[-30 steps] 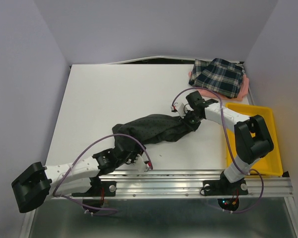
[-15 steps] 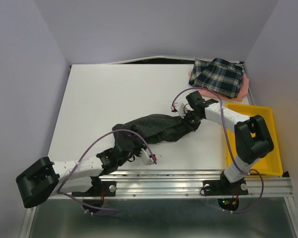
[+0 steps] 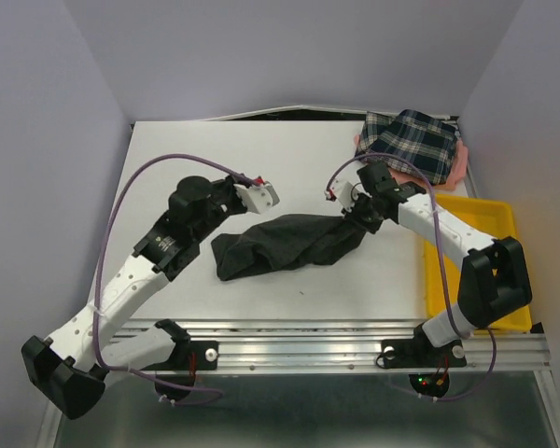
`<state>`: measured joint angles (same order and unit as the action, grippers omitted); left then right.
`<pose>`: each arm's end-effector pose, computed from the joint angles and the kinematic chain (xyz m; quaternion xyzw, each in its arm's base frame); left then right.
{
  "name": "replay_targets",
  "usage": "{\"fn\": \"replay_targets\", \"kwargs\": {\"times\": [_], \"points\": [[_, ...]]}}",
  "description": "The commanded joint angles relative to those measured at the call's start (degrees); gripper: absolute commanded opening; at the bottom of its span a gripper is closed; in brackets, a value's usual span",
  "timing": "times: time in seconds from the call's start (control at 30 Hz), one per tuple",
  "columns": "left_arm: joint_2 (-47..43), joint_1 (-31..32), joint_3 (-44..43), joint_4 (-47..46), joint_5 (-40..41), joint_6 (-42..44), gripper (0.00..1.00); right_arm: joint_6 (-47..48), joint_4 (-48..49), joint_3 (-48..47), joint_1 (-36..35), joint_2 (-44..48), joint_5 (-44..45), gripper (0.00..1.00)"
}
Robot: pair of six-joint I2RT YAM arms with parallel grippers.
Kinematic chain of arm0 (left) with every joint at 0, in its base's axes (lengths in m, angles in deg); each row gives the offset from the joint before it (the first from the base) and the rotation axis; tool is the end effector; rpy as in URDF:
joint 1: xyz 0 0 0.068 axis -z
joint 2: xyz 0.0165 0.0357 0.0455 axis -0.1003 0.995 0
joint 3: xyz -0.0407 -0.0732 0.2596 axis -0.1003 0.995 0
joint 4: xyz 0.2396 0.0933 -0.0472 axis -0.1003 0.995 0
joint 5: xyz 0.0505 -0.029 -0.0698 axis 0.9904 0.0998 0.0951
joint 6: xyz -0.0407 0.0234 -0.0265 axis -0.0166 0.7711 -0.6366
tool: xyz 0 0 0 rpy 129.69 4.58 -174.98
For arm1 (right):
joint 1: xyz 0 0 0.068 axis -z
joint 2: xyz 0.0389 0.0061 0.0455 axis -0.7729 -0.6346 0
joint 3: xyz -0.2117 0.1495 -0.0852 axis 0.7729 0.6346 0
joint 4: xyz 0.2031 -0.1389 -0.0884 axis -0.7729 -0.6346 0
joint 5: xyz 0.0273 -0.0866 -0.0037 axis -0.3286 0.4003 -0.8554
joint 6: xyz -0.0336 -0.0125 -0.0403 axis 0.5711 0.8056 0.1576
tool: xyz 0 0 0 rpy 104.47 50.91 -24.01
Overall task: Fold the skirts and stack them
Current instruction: Flatten the skirt out
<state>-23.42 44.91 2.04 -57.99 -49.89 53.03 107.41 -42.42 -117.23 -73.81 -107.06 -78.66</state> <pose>0.1785 -0.1450 0.3692 0.5356 0.5082 0.0904 0.6684 0.2822 0.1255 0.2342 -0.5146 0.8244 0.0216 0.2347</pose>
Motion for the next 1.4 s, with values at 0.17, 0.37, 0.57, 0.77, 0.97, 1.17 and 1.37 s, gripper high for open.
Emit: {"fn": "replay_targets", "kwargs": {"times": [0.17, 0.37, 0.57, 0.77, 0.97, 1.17, 1.37], "points": [[-0.06, -8.66, -2.15, 15.66, -19.92, -17.45, 0.04, 4.87, -3.47, -11.37, 0.26, 6.23, -2.15, 0.01], [-5.87, 2.29, 3.13, 18.04, -12.2, -6.02, 0.61, 4.44, -3.74, -9.27, 0.26, 2.8, -3.82, 0.01], [-0.42, 14.44, 4.54, 19.8, -4.42, 4.08, 0.65, 3.12, -0.75, -6.73, 0.26, -1.07, -3.56, 0.01], [7.74, 21.31, 5.25, 24.01, -0.98, 17.54, 0.65, 2.94, 0.75, -6.02, 0.26, -3.26, -2.86, 0.01], [14.51, 21.05, 5.15, 23.49, 3.5, 19.74, 0.65, 2.94, 1.36, -6.02, 0.26, -4.23, -3.03, 0.01], [19.79, 17.72, 10.59, 11.21, 10.96, 20.71, 0.63, 2.68, 1.54, -6.37, 0.26, -4.59, -3.47, 0.01], [20.86, 10.96, 8.33, 0.37, 11.6, 16.16, 0.23, 3.65, 1.8, -6.02, 0.26, -4.24, -2.86, 0.01]]}}
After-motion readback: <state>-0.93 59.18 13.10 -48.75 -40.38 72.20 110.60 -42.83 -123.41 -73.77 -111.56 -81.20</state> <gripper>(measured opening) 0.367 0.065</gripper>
